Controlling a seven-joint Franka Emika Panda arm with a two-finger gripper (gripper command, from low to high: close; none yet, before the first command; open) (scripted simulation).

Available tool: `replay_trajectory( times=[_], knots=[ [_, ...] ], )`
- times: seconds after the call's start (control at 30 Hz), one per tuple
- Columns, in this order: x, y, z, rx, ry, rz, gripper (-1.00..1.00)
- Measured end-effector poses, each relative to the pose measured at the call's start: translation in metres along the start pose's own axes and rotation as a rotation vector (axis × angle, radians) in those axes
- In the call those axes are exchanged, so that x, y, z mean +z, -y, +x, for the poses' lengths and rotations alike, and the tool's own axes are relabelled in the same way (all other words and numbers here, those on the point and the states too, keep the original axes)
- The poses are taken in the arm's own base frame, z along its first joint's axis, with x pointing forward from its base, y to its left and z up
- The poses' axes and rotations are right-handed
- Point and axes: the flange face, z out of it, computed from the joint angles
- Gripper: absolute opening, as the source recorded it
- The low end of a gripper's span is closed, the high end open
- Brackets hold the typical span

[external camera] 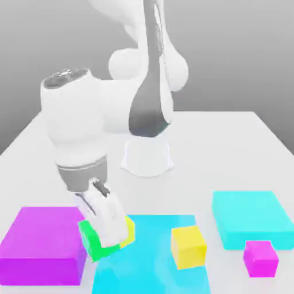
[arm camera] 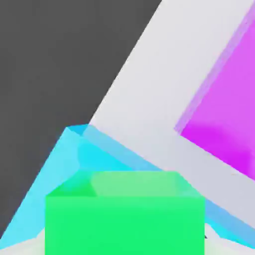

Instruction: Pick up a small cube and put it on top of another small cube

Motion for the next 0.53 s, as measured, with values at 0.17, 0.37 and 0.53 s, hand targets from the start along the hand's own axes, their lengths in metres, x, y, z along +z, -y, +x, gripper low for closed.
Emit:
replay_trajectory(
  times=[0.17, 0.37, 0.53],
  knots=[
    [0.015, -0.015, -0.131, -0.297, -0.023, -0.056, -1.0],
    [0.06, -0.052, -0.252, -0.529, -0.099, -0.078, -1.0],
    [0.085, -0.057, -0.255, -0.543, -0.103, -0.078, 1.0]
  ],
)
